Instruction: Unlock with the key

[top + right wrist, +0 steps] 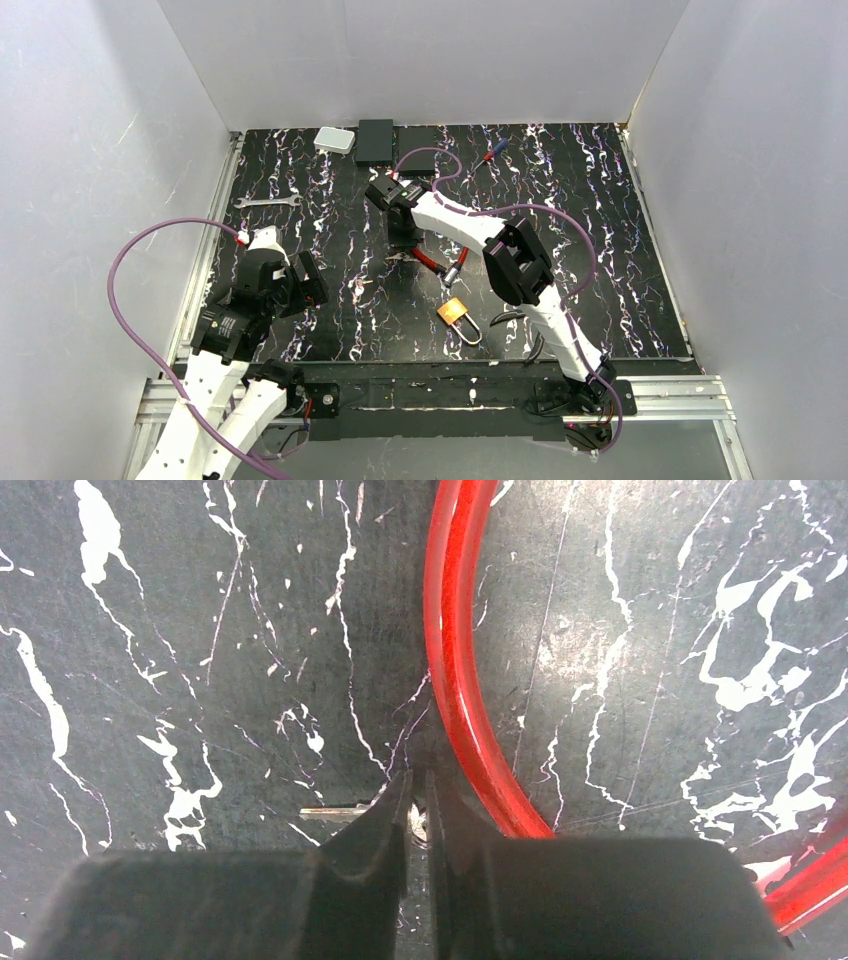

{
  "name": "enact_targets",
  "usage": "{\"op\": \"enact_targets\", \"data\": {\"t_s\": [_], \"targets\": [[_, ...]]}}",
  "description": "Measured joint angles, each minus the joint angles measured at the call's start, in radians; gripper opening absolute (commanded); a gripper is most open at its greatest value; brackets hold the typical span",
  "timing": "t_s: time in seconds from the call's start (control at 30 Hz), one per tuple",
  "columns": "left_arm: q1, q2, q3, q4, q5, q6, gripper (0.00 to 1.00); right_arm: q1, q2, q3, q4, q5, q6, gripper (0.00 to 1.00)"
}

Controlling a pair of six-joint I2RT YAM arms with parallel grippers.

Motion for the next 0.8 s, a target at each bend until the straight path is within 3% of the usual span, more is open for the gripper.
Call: {"op": "enact_targets", "data": {"t_s": [0.23, 0.8], "targets": [[0.0, 0.0, 0.0, 0.0, 0.003, 0.0, 0.88, -0.001, -0.001, -0.001, 0.028, -0.039, -0.058, 0.5], [-0.002, -0.004, -0.007, 0.0, 0.004, 0.0, 0.88, -0.045, -0.12, -0.212, 0.186, -0.327, -0.491, 0.6]]}}
